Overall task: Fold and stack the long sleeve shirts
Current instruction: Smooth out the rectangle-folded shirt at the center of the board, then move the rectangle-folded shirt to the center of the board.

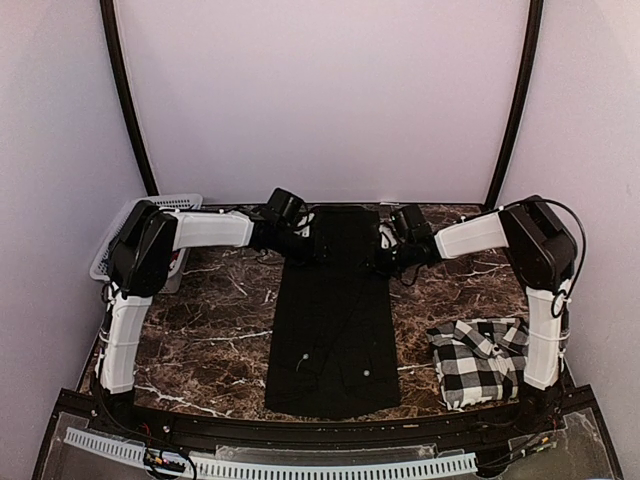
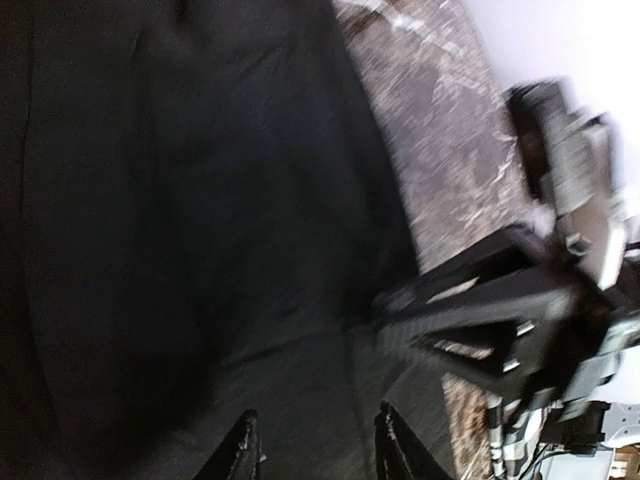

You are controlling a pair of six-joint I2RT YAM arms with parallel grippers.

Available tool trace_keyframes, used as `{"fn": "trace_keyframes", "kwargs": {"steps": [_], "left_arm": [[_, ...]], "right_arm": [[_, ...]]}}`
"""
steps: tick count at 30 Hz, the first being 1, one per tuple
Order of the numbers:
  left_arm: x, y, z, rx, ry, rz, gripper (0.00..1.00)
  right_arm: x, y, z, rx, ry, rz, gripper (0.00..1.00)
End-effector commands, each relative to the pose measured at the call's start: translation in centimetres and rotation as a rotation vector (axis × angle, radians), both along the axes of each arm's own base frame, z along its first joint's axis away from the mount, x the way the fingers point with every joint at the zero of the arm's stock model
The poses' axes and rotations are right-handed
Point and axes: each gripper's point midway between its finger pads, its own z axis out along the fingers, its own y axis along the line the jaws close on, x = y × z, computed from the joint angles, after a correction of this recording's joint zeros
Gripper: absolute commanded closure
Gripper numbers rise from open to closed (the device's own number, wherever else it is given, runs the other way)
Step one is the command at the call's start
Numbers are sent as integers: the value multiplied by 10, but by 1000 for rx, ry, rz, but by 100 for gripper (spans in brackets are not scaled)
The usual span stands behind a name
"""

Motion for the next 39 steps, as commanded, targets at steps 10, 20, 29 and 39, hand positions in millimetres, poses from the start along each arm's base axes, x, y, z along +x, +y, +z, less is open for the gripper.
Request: {"fn": "trace_keyframes", "kwargs": {"steps": [10, 20, 29, 39], "left_arm": [[0, 65, -67, 149, 106, 165, 62], [-1, 108, -94, 233, 166, 224, 63], [-7, 105, -90, 166, 193, 239, 63], [2, 107, -24, 136, 74, 247, 50]], "right_arm": [[-9, 7, -33, -59, 15, 27, 83], [0, 31, -40, -43, 18, 52, 82], [12, 35, -41, -98, 4, 81, 79], [14, 26, 30, -124, -137, 93, 57]]}}
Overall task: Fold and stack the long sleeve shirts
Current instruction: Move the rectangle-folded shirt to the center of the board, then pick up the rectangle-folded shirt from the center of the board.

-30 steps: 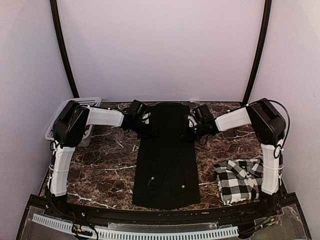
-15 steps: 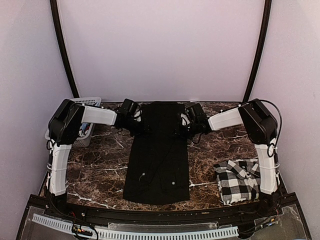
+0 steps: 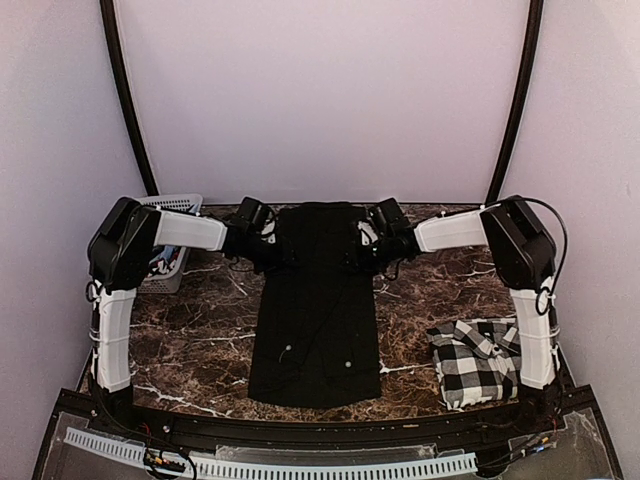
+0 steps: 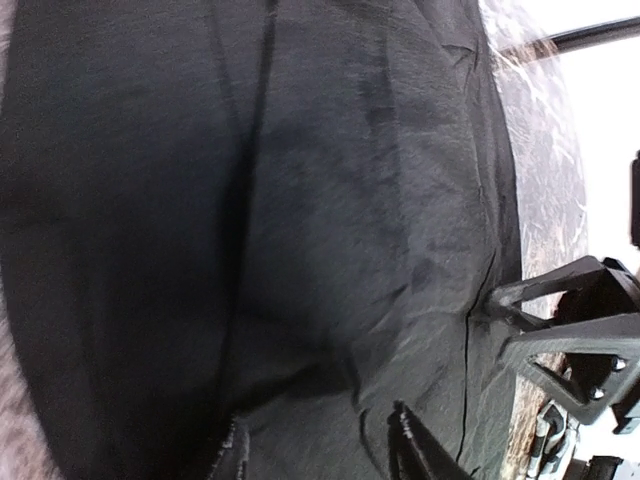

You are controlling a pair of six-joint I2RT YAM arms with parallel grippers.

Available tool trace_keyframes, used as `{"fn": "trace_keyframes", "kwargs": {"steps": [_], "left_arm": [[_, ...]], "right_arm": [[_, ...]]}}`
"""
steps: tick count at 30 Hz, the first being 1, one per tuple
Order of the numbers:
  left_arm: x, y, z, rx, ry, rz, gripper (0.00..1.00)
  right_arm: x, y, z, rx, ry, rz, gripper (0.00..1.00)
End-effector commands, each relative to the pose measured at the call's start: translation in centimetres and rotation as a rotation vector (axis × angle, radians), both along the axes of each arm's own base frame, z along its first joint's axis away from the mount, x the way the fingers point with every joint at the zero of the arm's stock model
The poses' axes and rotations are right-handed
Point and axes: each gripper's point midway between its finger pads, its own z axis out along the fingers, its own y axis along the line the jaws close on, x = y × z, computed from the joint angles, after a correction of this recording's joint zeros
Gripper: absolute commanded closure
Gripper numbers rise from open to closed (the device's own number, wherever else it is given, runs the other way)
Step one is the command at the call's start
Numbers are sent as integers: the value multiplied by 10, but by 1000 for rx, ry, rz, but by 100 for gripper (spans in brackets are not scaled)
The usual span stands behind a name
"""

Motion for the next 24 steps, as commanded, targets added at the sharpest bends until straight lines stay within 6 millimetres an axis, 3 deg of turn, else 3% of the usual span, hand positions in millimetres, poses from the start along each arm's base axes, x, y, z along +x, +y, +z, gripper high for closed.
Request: {"fn": "trace_keyframes", "kwargs": {"steps": [1, 5, 8, 14, 18, 24], "left_arm": [[-11, 20, 39, 43, -24, 30, 49], [-32, 28, 66, 30, -58, 28, 48], [-57, 37, 69, 27, -39, 19, 48], [-139, 64, 43, 57, 67, -44, 53], [-189, 74, 24, 79, 150, -91, 55], [-232, 81, 11, 92, 221, -108, 56]], "right_arm": [[-7, -10, 47, -26, -83, -1, 53], [-37, -16, 61, -31, -93, 18, 44], [-67, -23, 66, -17, -78, 30, 43], [-133, -42, 72, 11, -29, 27, 43], [-171, -58, 59, 11, 37, 6, 45], [-212, -65, 40, 35, 150, -1, 50]]}}
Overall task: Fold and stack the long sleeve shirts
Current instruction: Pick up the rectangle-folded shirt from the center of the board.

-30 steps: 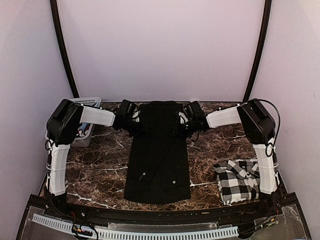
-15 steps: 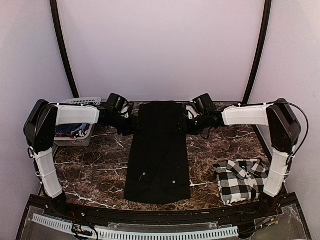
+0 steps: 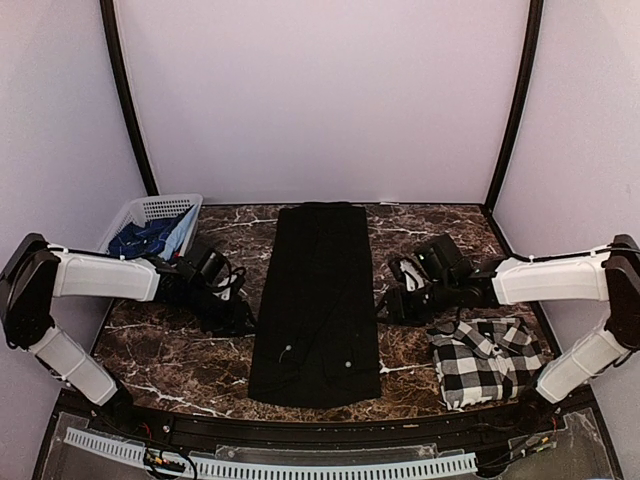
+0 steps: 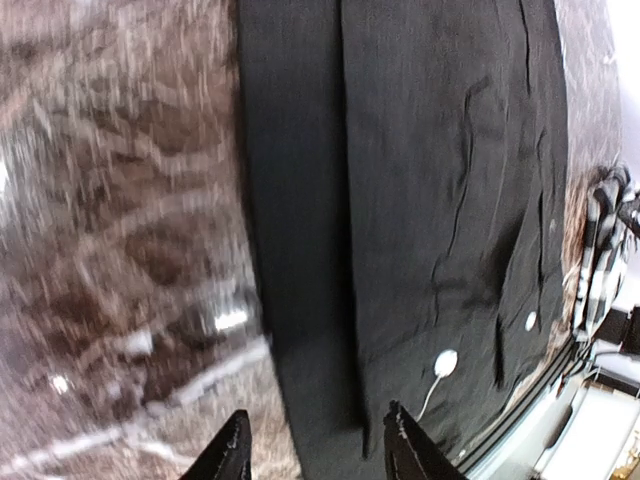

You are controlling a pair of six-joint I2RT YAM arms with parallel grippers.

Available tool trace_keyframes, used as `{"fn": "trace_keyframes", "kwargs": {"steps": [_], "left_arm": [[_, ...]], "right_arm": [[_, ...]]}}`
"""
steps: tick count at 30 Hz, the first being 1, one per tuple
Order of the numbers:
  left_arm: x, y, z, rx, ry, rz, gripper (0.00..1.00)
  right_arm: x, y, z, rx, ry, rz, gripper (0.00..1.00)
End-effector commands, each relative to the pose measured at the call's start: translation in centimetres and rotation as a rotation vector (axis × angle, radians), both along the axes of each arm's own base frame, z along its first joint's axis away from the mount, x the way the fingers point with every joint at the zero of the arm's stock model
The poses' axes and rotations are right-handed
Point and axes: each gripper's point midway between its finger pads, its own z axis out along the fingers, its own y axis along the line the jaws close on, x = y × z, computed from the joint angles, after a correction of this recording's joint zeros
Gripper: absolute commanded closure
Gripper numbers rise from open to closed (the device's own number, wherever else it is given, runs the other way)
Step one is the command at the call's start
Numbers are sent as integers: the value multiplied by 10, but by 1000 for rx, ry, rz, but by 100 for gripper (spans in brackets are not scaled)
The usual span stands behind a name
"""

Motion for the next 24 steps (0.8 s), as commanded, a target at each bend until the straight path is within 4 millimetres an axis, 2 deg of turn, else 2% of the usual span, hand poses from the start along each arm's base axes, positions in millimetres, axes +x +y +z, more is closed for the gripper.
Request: {"fn": "trace_keyframes", "kwargs": {"steps": [1, 4, 9, 13, 24], "left_arm": [[-30, 0, 2, -21, 49, -21, 56], [-44, -6, -3, -13, 73, -42, 56], [-61, -8, -18, 13, 121, -57, 56], [-64, -9, -23, 19, 132, -48, 57], [-64, -12, -26, -10, 140, -12, 65]], "right_arm": [[-28, 3, -11, 52, 96, -23, 51], [-45, 5, -21, 60, 131, -19, 51], [-60, -2, -36, 53, 176, -37, 51], [-68, -10, -43, 47, 193, -54, 52], [-74, -10, -54, 82, 217, -54, 52]]}}
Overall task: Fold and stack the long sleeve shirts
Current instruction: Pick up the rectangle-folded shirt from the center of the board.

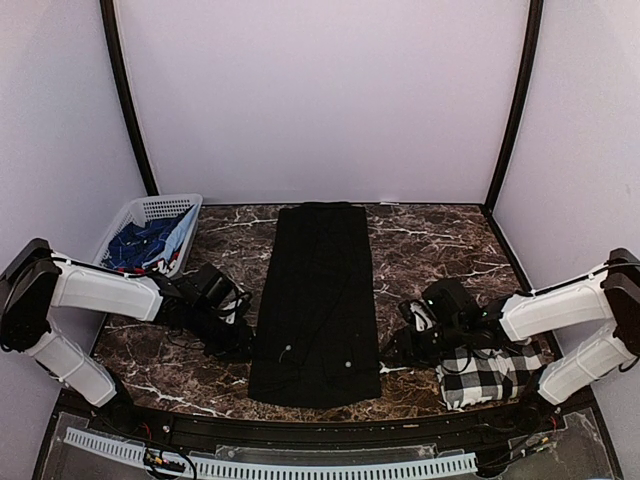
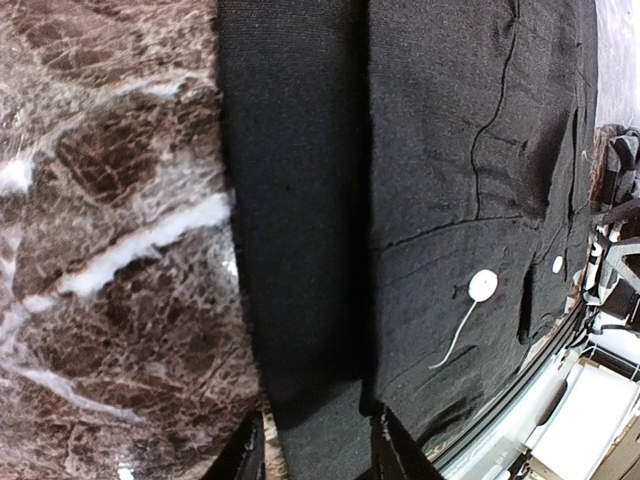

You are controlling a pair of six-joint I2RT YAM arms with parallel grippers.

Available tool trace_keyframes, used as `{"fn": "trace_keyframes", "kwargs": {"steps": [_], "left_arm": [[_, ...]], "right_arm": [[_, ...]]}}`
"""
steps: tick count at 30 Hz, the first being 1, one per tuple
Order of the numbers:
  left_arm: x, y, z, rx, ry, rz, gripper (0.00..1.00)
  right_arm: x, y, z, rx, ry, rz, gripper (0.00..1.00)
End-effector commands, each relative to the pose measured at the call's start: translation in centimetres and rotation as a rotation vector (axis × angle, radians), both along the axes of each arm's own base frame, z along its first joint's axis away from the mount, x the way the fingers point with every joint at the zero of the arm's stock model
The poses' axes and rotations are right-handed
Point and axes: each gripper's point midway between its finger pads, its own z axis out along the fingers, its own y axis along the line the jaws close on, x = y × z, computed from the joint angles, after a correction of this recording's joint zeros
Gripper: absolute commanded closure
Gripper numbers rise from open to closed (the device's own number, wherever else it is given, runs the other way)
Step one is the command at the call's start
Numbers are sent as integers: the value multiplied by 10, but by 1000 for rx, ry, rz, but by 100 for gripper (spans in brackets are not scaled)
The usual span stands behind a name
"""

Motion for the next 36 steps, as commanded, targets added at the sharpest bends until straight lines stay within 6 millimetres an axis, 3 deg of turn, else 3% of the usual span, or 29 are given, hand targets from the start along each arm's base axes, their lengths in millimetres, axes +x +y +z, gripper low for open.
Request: {"fn": "trace_keyframes", "kwargs": {"steps": [1, 6, 12, 20, 30, 36], "left_arm": [[-7, 0, -1, -19, 15, 9, 66], [-6, -4, 18, -81, -34, 6, 64], [-6, -7, 21, -121, -37, 27, 55], [-2, -3, 0, -46, 6, 49, 54], [-13, 0, -19, 11, 81, 15, 63], [-23, -3, -29, 30, 120, 0, 81]], "right_arm": [[-3, 6, 0, 46, 4, 5, 52], [-3, 6, -3, 36, 4, 9, 52], [-3, 10, -6, 41, 18, 20, 52], [-6, 11, -9, 42, 36, 17, 54], [-17, 12, -16, 24, 63, 14, 59], [-20, 7, -18, 35, 72, -18, 60]]}}
